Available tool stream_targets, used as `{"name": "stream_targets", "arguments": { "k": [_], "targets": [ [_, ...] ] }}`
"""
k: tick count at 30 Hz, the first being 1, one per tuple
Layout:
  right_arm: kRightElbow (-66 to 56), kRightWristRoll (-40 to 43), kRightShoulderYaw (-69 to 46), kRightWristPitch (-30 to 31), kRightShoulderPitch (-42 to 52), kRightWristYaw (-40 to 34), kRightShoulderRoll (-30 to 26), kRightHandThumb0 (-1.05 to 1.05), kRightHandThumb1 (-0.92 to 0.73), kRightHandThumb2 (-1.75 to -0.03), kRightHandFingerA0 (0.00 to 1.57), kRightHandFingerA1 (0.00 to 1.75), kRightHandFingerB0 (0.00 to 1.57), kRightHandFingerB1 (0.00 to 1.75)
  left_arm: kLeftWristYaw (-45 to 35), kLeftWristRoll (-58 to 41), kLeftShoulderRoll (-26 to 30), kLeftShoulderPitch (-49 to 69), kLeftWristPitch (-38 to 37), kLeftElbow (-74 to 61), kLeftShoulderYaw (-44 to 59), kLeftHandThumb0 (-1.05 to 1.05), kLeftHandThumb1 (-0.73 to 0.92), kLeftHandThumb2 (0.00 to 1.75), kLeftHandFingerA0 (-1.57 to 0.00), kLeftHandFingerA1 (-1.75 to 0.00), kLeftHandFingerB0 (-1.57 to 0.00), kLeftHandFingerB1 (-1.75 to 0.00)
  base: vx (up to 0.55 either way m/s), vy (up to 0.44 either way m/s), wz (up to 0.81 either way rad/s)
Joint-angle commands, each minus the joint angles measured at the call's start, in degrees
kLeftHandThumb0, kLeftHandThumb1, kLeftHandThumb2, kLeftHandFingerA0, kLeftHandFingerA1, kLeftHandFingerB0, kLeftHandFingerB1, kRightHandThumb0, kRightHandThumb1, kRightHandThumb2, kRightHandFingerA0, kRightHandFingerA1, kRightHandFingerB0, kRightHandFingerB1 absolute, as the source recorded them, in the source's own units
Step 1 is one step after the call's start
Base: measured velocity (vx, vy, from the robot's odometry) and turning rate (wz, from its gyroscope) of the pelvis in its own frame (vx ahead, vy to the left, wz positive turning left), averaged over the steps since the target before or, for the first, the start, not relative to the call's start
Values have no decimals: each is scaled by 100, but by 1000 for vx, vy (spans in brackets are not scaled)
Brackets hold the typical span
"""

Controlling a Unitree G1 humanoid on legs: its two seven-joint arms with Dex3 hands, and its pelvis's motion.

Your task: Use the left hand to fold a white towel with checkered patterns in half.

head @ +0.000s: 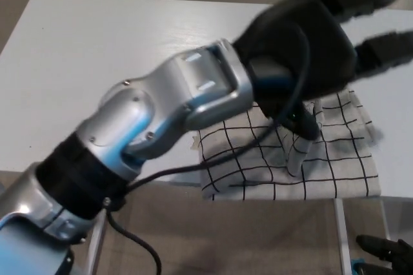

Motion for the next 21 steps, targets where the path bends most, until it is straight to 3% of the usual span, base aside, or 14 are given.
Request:
{"name": "stream_targets", "arguments": {
  "k": [1, 2, 7, 8, 9, 10, 11, 12, 14, 15, 17, 18, 19, 21],
  "targets": [
    [51, 64, -12, 21, 448, 142, -105, -30, -68, -60, 62, 67, 69, 60, -2463, -6584, 1791, 1747, 2102, -3675, 3791, -86, 52, 90, 0, 0, -9, -21, 0, 0, 0],
    [23, 100, -20, 30, 507, 172, -103, -30, -67, -60, 60, 66, 67, 59, -2523, -7123, 1928, 2217, 2139, -3795, 4041, -87, 61, 59, 0, -12, -9, -28, 0, 0, 0],
    [-24, 153, -43, 64, 554, 270, -174, -30, -68, -60, 58, 66, 66, 59, -2725, -8094, 2201, 3426, 2010, -3930, 4594, -84, 60, 59, -3, -21, -18, -30, 0, 0, 0],
    [-57, 197, -54, 119, 548, 292, -168, -30, -68, -60, 57, 66, 67, 59, -2898, -8286, 2207, 3835, 1884, -3843, 4746, -84, 63, 61, -12, -25, -27, -31, 0, 0, 0],
    [-107, 249, -63, 198, 522, 309, -153, -30, -68, -60, 57, 66, 67, 59, -3156, -8490, 2099, 4527, 1594, -3666, 4964, -83, 65, 96, -19, -42, -30, -44, 0, 0, 0],
    [-164, 306, -73, 290, 491, 328, -136, -30, -68, -60, 57, 66, 67, 59, -3444, -8727, 1975, 5339, 1248, -3464, 5212, -83, 65, 96, -19, -42, -30, -44, 0, 0, 0],
    [-164, 306, -73, 290, 491, 328, -136, -30, -68, -60, 57, 66, 67, 59, -3444, -8727, 1975, 5339, 1248, -3464, 5212, -83, 65, 96, -19, -42, -30, -44, 0, 0, 0],
    [-230, 253, -50, 362, 478, 303, -134, -30, -67, -60, 56, 65, 67, 59, -3704, -8904, 1830, 6025, 1183, -3342, 5521, -82, 87, 67, -30, -32, -42, -33, 0, 0, 0],
    [-232, 154, -35, 307, 387, 246, -158, -30, -67, -60, 55, 63, 67, 59, -4088, -9182, 1525, 6938, 1279, -3038, 5815, -81, 88, 67, -39, -34, -46, -34, 0, 0, 0],
    [-215, 140, -42, 260, 366, 236, -169, -30, -67, -60, 54, 63, 66, 59, -4138, -9219, 1455, 7123, 1313, -2961, 5835, -76, 70, 109, -36, -49, -43, -50, 0, 0, 0],
    [-155, 150, -76, 140, 325, 239, -205, -30, -67, -60, 54, 63, 66, 59, -4177, -9213, 1310, 7550, 1356, -2792, 5808, -81, 72, 111, -42, -51, -43, -49, 0, 0, 0],
    [-130, 154, -94, 92, 311, 244, -228, -30, -67, -60, 55, 64, 66, 59, -4236, -9158, 1229, 7821, 1285, -2649, 5742, -79, 86, 67, -55, -38, -54, -36, 0, 0, 0],
    [-108, 161, -118, 69, 307, 237, -241, -29, -67, -60, 55, 66, 66, 59, -4325, -8899, 1220, 8141, 1146, -2450, 5568, -78, 87, 67, -62, -40, -58, -38, 0, 0, 0],
    [-90, 175, -138, 66, 308, 227, -239, -29, -67, -60, 55, 66, 66, 59, -4366, -8637, 1272, 8335, 1071, -2334, 5424, -78, 87, 67, -62, -40, -58, -38, 0, 0, 0]
  ]
}}
